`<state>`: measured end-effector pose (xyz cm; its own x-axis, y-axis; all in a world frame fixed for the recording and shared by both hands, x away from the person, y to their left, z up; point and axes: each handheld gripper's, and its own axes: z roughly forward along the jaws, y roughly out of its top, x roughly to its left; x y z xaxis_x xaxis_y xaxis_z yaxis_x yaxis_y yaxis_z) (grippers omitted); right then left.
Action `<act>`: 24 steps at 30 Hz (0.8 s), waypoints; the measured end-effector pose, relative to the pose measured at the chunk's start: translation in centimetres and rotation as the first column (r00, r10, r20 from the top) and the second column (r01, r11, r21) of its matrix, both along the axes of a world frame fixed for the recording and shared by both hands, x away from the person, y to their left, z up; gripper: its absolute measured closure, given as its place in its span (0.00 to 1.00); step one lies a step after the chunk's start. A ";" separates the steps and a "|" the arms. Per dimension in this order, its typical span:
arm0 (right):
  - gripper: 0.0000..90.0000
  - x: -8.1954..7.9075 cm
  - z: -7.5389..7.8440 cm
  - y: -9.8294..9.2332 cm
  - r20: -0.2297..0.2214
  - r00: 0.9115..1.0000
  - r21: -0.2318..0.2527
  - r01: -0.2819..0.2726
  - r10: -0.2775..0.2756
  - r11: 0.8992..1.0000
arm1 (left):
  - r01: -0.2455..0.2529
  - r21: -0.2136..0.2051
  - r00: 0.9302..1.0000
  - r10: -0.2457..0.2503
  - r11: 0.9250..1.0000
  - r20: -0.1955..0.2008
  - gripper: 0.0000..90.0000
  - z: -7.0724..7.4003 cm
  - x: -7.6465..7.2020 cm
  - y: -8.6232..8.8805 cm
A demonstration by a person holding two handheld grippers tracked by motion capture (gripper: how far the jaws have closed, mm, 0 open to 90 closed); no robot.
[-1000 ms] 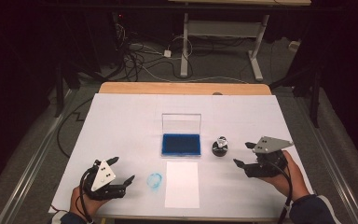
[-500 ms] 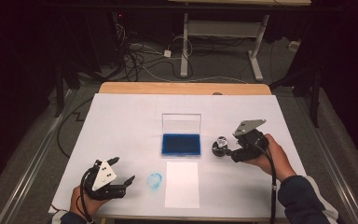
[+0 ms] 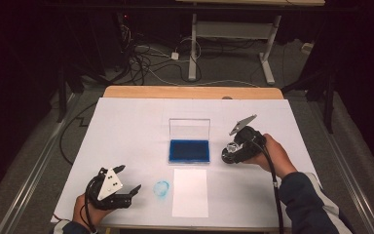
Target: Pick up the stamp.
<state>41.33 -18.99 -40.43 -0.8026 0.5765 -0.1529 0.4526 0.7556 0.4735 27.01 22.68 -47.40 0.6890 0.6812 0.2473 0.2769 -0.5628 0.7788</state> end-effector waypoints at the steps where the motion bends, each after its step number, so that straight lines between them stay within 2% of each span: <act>1: 0.39 0.0 0.0 0.0 0.000 1.000 0.000 0.000 0.000 1.000 | -0.001 0.001 1.000 0.001 1.000 0.000 0.20 0.0 0.0 0.0; 2: 0.40 0.2 0.0 0.1 -0.006 1.000 -0.007 -0.001 0.001 1.000 | -0.001 0.005 1.000 0.001 1.000 -0.001 0.20 0.0 0.0 0.0; 3: 0.45 0.5 0.0 0.2 -0.036 0.999 -0.008 -0.002 0.002 1.000 | -0.001 0.014 1.000 0.001 1.000 -0.001 0.20 0.0 0.0 0.0; 9: 0.51 0.9 -0.2 0.7 -0.065 0.998 -0.023 -0.012 0.010 1.000 | 0.002 0.022 1.000 -0.002 1.000 -0.004 0.20 -0.1 0.1 0.0; 11: 0.55 1.1 -0.4 0.6 -0.076 0.997 -0.012 0.007 -0.008 1.000 | 0.002 0.023 1.000 -0.002 1.000 -0.003 0.20 -0.1 0.1 0.1; 14: 0.61 1.2 -0.2 0.2 -0.075 0.997 0.017 0.011 -0.010 1.000 | 0.003 0.022 1.000 -0.003 1.000 -0.004 0.20 -0.1 0.0 0.1; 17: 0.62 1.2 -0.3 0.1 -0.081 0.997 0.028 0.011 -0.009 1.000 | 0.005 0.026 1.000 -0.005 1.000 -0.007 0.20 -0.1 0.1 0.0; 24: 0.62 1.1 -0.6 -0.2 -0.062 0.998 0.039 0.007 -0.004 0.999 | 0.011 0.032 1.000 -0.011 0.999 -0.014 0.20 -0.2 0.1 -0.1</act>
<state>42.47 -19.17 -40.98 -0.8068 0.5854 -0.0801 0.4860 0.7347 0.4734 27.14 22.62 -47.62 0.6999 0.6655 0.2594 0.2813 -0.5906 0.7563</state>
